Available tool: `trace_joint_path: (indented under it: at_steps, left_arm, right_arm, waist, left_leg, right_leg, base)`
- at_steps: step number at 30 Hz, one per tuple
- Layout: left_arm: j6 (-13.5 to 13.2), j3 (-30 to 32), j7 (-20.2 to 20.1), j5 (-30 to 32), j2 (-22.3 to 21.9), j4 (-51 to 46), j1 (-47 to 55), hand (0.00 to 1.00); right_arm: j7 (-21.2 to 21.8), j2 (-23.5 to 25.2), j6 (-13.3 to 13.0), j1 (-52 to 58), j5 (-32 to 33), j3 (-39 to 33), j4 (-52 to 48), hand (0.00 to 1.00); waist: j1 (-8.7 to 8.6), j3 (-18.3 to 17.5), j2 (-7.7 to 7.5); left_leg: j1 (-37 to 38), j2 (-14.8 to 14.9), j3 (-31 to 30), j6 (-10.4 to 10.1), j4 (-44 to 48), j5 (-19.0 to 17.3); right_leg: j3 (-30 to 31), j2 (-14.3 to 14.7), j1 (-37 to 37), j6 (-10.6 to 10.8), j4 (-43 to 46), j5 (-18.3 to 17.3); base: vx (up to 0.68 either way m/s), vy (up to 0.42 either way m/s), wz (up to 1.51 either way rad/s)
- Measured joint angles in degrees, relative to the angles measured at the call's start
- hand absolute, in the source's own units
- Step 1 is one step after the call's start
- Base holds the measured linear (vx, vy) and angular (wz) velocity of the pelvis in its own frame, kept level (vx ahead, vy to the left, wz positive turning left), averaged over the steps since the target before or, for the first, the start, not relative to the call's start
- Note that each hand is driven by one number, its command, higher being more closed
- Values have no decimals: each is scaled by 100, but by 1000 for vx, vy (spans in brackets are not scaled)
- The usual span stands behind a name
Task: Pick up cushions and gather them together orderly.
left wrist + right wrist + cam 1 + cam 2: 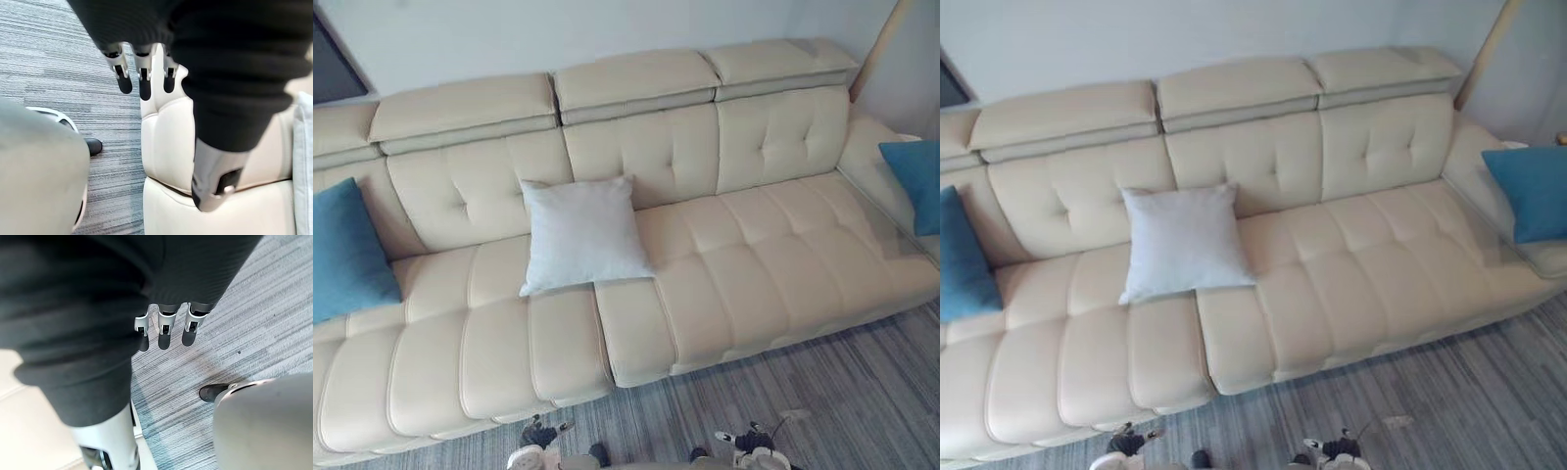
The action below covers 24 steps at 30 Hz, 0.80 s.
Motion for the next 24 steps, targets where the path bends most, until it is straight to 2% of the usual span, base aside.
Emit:
trace_joint_path:
  at_steps: [3,5,7,9,10,11,12,13,14,16,18,19,21,22,23,24]
  left_arm:
    - [10,49,-4,68,-16,-3,-15,0]
    - [27,197,-13,94,-20,-3,-63,0]
    - [73,229,-15,94,-23,-3,-87,0]
    - [73,239,-16,94,-16,-5,-96,0]
    - [83,200,-25,97,2,-3,-136,0]
    - [90,114,-28,96,37,-5,-182,0]
    - [94,27,-30,96,46,-5,-196,0]
    - [93,-33,-37,97,57,-5,-195,0]
    - [94,-81,-62,96,58,4,-203,0]
    - [89,-218,-86,99,71,8,-245,0]
    - [84,-318,-117,138,54,105,-248,0]
    - [90,-317,-117,145,64,129,-242,0]
    - [95,-214,-129,194,91,91,-232,0]
    - [77,-113,-130,192,84,24,-231,0]
    - [74,-56,-136,198,74,-25,-219,0]
    - [67,-7,-135,195,49,-78,-194,0]
  right_arm:
    - [11,20,4,-3,4,3,-11,0]
    - [30,108,5,-11,7,8,-69,0]
    - [42,167,12,-17,5,19,-173,0]
    - [44,163,10,-92,0,22,-214,0]
    - [44,164,22,-197,1,7,-215,0]
    - [41,136,50,-167,-2,-20,-190,0]
    - [43,124,44,-127,7,-70,-187,0]
    - [39,105,45,-101,5,-145,-173,0]
    - [41,56,30,-129,5,-150,-175,0]
    - [39,-65,21,-164,-10,-165,-126,0]
    - [37,-149,32,-236,-9,-190,24,0]
    - [36,-140,31,-243,-8,-215,31,0]
    - [24,-139,32,-229,6,-209,49,0]
    - [-2,-135,34,-216,36,-188,48,0]
    - [-10,-123,38,-207,47,-145,44,0]
    - [-16,-124,40,-208,79,-101,14,0]
  waist:
    - [4,-2,6]
    - [17,14,-33]
    - [14,38,-48]
    - [74,30,-9]
    - [70,84,13]
    - [37,79,-38]
    - [16,84,-30]
    - [3,100,3]
    - [-51,104,22]
    - [-76,163,147]
    - [-60,164,208]
    - [-62,180,192]
    - [-54,242,180]
    - [-35,286,231]
    - [-17,333,188]
    - [9,344,212]
  left_leg:
    - [45,154,270,-96,78,-101]
    - [-24,363,652,-159,408,-336]
    - [-163,587,962,-117,818,-590]
    - [-242,786,1232,-33,942,-707]
    - [-241,873,1597,-46,911,-703]
    - [-191,797,1852,-47,926,-703]
    - [-115,775,2027,-48,927,-704]
    - [-25,763,2140,-57,939,-710]
    - [98,744,2131,-85,905,-727]
    - [202,761,2127,-175,895,-783]
    - [147,981,2087,-232,1225,-820]
    - [93,1067,2029,-233,1437,-819]
    - [-372,1737,1628,-179,3052,-779]
    - [-662,2126,1301,176,4057,-560]
    - [-804,2223,1131,274,4428,-589]
    - [-1102,2195,692,154,4997,-763]
  right_leg:
    - [184,151,-117,-124,21,82]
    - [493,338,-360,-260,79,197]
    - [549,523,-706,-363,242,345]
    - [-124,703,-1051,-680,257,731]
    - [-1177,541,-1188,-935,436,479]
    - [-2314,242,-1250,-1003,846,72]
    - [-2929,87,-1207,-1095,992,-159]
    - [-3330,-15,-1150,-1115,1085,-232]
    - [-3450,-17,-1116,-995,1144,-291]
    - [-3267,112,-1071,-856,1135,-389]
    - [-3110,258,-1087,-862,1127,-528]
    - [-3073,290,-1085,-868,1128,-542]
    - [-2950,522,-942,-915,1024,-584]
    - [-2768,709,-730,-969,984,-616]
    - [-2656,761,-658,-999,979,-634]
    - [-2409,835,-558,-1088,984,-707]
  base:
    - [59,-27,-57]
    - [28,-27,-106]
    - [-5,-34,-141]
    - [-28,-52,-176]
    - [-40,-85,-153]
    - [-37,-91,-132]
    - [-29,-90,-99]
    - [1,-110,-95]
    - [13,-137,-78]
    - [12,-106,-53]
    - [14,-138,-45]
    - [-18,-228,-30]
    - [-12,-233,-39]
    - [58,-152,-56]
    - [105,-117,-91]
    - [119,-34,-99]
